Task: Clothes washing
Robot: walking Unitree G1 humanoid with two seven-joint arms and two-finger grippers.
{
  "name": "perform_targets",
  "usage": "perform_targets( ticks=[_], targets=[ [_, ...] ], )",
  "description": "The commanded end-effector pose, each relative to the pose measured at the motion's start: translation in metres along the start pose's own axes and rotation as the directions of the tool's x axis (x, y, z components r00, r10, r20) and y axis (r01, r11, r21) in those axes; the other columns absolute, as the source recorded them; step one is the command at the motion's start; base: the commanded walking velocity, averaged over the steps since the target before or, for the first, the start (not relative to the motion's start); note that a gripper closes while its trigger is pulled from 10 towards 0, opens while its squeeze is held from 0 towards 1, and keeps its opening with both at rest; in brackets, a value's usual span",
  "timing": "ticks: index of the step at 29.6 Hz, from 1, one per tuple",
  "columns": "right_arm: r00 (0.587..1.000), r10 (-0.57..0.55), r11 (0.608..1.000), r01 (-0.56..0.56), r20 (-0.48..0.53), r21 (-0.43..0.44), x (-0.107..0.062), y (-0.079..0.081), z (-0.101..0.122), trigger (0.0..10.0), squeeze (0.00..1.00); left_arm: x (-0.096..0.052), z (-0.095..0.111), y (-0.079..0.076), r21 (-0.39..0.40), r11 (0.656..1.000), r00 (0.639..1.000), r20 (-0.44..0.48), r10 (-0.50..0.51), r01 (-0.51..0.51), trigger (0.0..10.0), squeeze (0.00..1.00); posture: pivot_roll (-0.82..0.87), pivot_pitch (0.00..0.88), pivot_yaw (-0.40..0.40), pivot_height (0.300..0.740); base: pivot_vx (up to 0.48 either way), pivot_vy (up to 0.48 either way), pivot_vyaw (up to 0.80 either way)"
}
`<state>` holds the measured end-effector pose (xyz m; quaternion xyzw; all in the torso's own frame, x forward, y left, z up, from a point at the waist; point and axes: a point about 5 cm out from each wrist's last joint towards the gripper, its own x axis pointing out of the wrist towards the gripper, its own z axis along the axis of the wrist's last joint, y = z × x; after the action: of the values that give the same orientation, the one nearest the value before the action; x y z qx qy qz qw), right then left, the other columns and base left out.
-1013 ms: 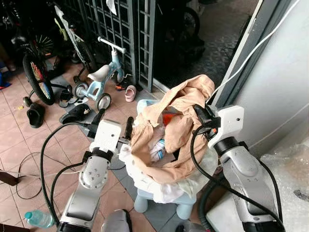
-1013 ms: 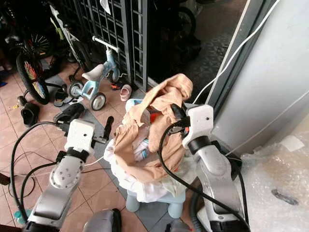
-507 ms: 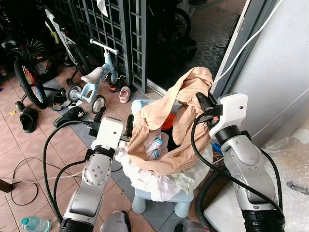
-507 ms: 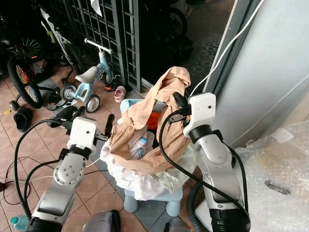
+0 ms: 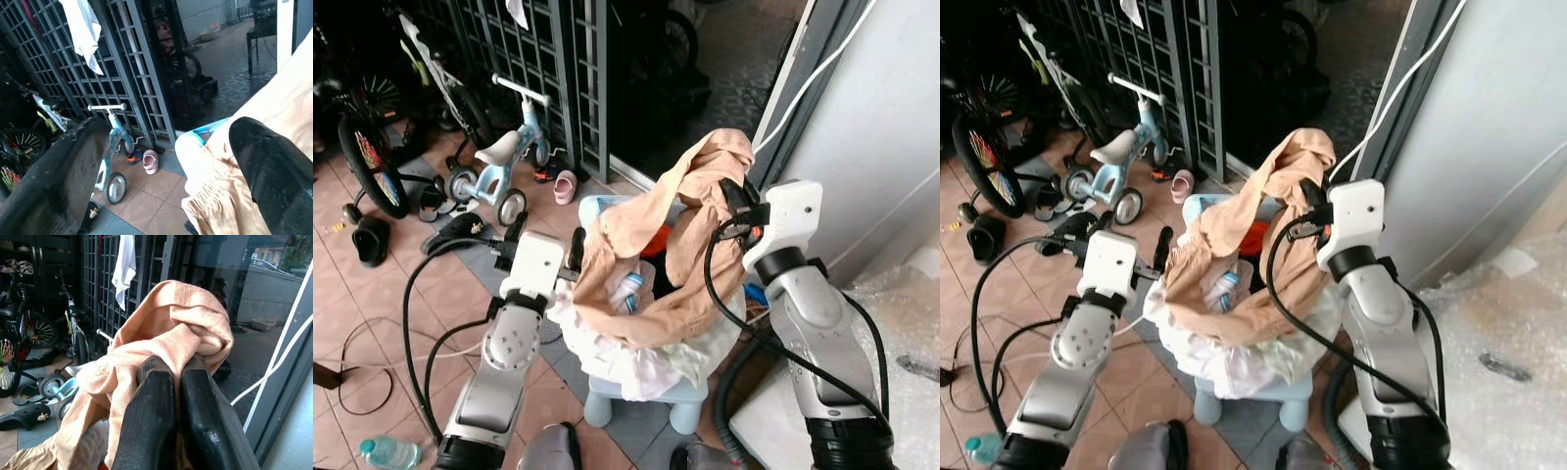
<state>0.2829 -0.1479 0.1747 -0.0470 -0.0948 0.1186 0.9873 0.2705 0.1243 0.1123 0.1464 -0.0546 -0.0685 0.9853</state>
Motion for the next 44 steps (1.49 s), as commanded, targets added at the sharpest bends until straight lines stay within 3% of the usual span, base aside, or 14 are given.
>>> perform_targets(
  ticks=[1, 13, 14, 18, 31, 40, 44],
  targets=[
    [1.000, -0.022, 1.000, 0.022, 0.020, -0.005, 0.003, -0.003, 0.005, 10.0, 0.00, -0.001, -0.005, 0.000, 0.009, 1.000, 1.000, -0.019, -0.003, 0.003, 10.0, 0.00, -0.05, 0.000, 0.015, 0.740, -0.364, 0.000, 0.00],
    [0.999, -0.053, 0.999, 0.053, 0.011, -0.002, 0.008, -0.004, 0.004, 10.0, 0.00, 0.002, -0.003, 0.000, 0.004, 1.000, 1.000, -0.006, -0.004, 0.004, 10.0, 0.00, -0.06, 0.000, 0.019, 0.740, -0.193, 0.000, -0.07],
    [0.997, -0.078, 0.997, 0.078, 0.020, -0.009, 0.009, -0.006, 0.005, 10.0, 0.00, 0.002, 0.000, -0.001, -0.023, 0.998, 0.999, 0.018, -0.051, 0.052, 10.0, 0.00, -0.06, 0.000, 0.018, 0.740, 0.000, 0.000, -0.80],
    [0.993, -0.110, 0.994, 0.111, 0.029, -0.009, 0.012, -0.010, 0.006, 10.0, 0.00, 0.001, 0.001, -0.002, -0.037, 0.996, 0.996, 0.030, -0.084, 0.085, 10.0, 0.00, -0.05, 0.000, 0.017, 0.740, 0.000, 0.000, -0.80],
    [0.982, -0.170, 0.982, 0.176, 0.084, -0.069, 0.027, -0.027, 0.018, 10.0, 0.00, 0.004, 0.002, -0.003, -0.051, 0.994, 0.995, 0.044, -0.093, 0.095, 10.0, 0.00, -0.06, 0.000, 0.015, 0.740, 0.317, -0.297, -0.80],
    [0.981, -0.171, 0.982, 0.178, 0.086, -0.071, 0.026, -0.023, 0.015, 10.0, 0.00, 0.005, 0.001, -0.005, -0.056, 0.993, 0.993, 0.047, -0.104, 0.107, 10.0, 0.00, -0.06, 0.000, 0.018, 0.740, 0.338, -0.315, -0.80],
    [0.984, -0.147, 0.986, 0.154, 0.096, -0.066, 0.026, -0.022, 0.016, 10.0, 0.00, 0.006, 0.001, -0.002, -0.094, 0.994, 0.997, 0.044, -0.061, 0.064, 10.0, 0.00, -0.06, 0.000, 0.019, 0.740, 0.086, -0.069, -0.60]
  ],
)
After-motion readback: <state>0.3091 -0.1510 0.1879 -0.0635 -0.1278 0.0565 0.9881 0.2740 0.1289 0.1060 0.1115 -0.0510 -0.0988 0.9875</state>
